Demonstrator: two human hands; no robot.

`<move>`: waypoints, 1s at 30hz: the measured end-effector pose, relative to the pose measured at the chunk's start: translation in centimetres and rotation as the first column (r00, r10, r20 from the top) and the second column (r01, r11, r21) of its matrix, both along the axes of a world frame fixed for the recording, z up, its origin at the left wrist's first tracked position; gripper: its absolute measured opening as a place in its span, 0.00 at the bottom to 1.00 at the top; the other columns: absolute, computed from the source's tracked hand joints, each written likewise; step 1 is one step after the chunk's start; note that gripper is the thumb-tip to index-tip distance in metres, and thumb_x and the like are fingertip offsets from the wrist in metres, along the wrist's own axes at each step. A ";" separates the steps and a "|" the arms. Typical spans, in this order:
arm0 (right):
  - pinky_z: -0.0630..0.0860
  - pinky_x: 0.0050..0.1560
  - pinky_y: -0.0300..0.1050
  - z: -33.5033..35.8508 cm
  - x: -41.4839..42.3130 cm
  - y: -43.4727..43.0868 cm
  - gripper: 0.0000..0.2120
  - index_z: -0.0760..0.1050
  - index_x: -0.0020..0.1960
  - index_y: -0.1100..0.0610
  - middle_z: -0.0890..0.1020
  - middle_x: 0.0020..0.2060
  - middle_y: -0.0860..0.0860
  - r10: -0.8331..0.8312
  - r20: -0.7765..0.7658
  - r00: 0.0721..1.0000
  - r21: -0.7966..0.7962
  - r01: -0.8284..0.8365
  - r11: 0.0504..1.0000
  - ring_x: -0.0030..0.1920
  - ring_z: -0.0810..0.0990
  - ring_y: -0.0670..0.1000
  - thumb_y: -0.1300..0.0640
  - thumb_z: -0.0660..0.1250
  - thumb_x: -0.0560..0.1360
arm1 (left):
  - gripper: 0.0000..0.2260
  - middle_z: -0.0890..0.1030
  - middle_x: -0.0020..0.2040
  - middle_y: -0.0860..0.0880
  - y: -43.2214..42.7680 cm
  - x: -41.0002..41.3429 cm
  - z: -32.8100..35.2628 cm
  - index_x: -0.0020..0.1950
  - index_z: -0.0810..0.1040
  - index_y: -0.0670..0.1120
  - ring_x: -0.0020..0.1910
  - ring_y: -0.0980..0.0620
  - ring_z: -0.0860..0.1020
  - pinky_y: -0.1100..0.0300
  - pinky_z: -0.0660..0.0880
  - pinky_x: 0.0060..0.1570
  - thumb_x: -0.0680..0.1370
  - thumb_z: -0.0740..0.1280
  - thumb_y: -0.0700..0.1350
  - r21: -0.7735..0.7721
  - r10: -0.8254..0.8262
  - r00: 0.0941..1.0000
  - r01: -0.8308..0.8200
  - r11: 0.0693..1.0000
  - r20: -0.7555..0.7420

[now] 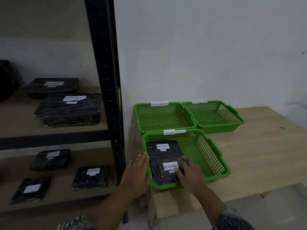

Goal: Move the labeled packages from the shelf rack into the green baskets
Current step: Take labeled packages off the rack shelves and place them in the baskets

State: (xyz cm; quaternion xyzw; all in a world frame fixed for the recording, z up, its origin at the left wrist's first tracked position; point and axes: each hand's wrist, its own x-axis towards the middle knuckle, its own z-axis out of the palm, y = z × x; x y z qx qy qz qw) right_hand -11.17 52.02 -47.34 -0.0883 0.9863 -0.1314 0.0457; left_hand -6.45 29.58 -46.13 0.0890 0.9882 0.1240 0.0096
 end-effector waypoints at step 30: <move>0.48 0.75 0.52 28.2 18.8 -36.0 0.27 0.56 0.75 0.53 0.57 0.76 0.52 0.331 -0.599 0.729 -0.035 -0.437 0.899 0.77 0.50 0.52 0.43 0.51 0.80 | 0.30 0.54 0.76 0.45 -30.2 19.2 26.0 0.75 0.51 0.42 0.74 0.48 0.50 0.48 0.51 0.71 0.78 0.58 0.52 -0.128 0.105 0.784 -0.229 0.965 -0.612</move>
